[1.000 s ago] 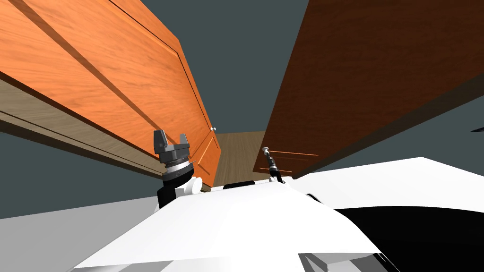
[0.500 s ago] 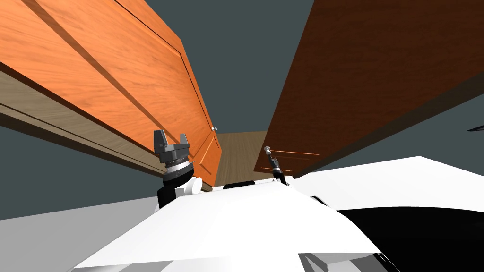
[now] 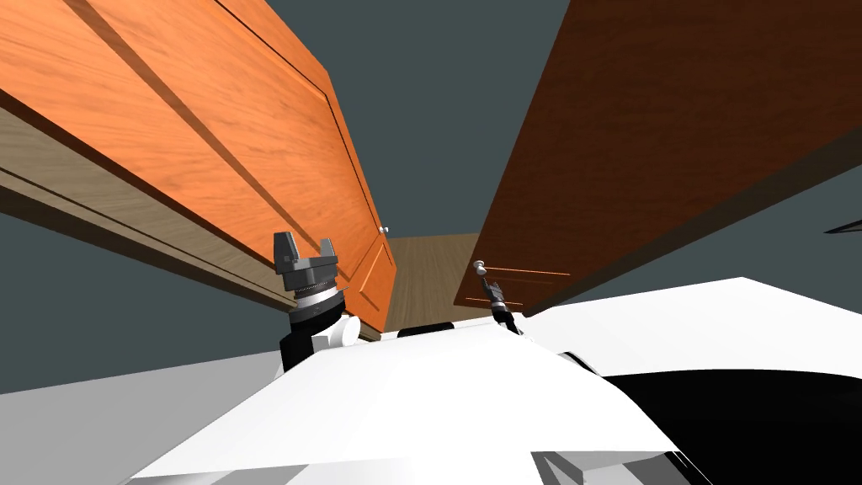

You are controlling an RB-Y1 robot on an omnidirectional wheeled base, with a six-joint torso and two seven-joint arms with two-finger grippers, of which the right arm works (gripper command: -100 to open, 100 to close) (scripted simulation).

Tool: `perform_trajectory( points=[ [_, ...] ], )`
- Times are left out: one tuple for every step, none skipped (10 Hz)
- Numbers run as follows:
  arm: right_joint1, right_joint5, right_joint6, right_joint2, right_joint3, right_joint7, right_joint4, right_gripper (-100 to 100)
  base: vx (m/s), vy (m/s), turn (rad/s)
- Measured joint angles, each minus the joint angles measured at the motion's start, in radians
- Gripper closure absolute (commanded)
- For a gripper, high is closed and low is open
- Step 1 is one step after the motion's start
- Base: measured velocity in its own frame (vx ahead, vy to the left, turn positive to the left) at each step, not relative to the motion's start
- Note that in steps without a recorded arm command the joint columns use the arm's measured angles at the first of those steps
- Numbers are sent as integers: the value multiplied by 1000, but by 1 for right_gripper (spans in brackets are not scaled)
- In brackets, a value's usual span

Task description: Push the door open

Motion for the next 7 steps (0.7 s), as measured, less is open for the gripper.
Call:
perform_trajectory(
  points=[
    [14, 8, -3, -11, -3, 32, -5, -100, -4, 63, -11],
    [22, 11, -4, -18, -4, 55, -10, -100, -7, 64, -5],
    [21, 17, -9, -26, -5, 82, 2, -100, -7, 84, -7],
    [25, 24, -20, -35, -7, 113, 15, -100, -10, 102, -13],
    [12, 33, -42, -47, -6, 137, 58, -100, -11, 69, -8],
    [30, 35, -39, -53, -9, 158, 34, -100, -12, 52, -5],
    [33, 40, -40, -60, -10, 176, 39, -100, -10, 62, -5]
  ],
)
